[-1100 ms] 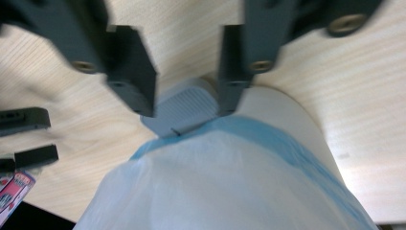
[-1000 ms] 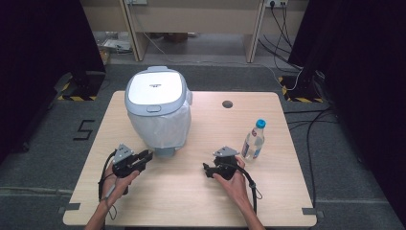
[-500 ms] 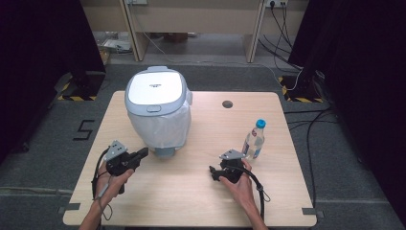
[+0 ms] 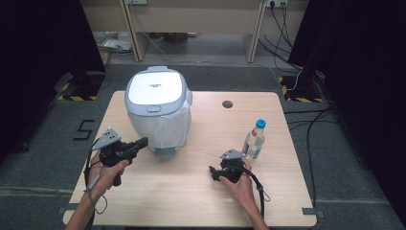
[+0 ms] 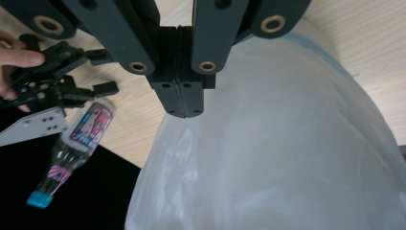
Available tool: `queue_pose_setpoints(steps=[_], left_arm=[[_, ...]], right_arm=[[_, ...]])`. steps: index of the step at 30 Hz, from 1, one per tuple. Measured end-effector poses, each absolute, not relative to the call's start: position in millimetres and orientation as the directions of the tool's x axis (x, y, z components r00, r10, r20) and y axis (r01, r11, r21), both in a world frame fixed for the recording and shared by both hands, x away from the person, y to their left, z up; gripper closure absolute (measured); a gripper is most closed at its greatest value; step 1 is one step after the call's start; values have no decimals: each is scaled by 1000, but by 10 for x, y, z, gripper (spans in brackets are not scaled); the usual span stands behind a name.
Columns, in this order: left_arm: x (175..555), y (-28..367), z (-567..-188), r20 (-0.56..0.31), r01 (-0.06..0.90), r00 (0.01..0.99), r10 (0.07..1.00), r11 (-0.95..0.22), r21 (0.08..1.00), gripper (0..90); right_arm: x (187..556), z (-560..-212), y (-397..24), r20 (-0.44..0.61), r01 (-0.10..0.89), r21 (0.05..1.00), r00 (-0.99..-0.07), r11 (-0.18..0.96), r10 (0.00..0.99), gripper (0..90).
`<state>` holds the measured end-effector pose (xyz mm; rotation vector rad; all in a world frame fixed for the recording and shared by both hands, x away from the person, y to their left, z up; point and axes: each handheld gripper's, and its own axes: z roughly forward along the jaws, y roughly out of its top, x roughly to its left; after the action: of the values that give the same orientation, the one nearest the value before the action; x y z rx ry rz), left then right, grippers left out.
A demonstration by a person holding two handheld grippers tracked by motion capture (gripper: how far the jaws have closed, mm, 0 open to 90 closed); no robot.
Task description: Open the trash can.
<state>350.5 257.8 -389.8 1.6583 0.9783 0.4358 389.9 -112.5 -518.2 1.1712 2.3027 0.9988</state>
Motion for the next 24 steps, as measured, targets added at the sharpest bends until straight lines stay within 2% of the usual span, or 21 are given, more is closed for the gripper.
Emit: queue_pose_setpoints(steps=[11,16,24], left_arm=[[3537,2593,-3556,-200,354,620,759,-44,934,895],[3576,2570,-3402,-159,329,623,766,-72,942,895],[3682,2510,-3251,-152,306,635,757,-66,950,895]], right_arm=[[3906,-5182,-1136,-4,549,733,-588,403,809,218],[3907,-5182,-1137,-4,549,732,-589,404,808,216],[3907,-5182,-1137,-4,549,732,-589,404,808,216]])
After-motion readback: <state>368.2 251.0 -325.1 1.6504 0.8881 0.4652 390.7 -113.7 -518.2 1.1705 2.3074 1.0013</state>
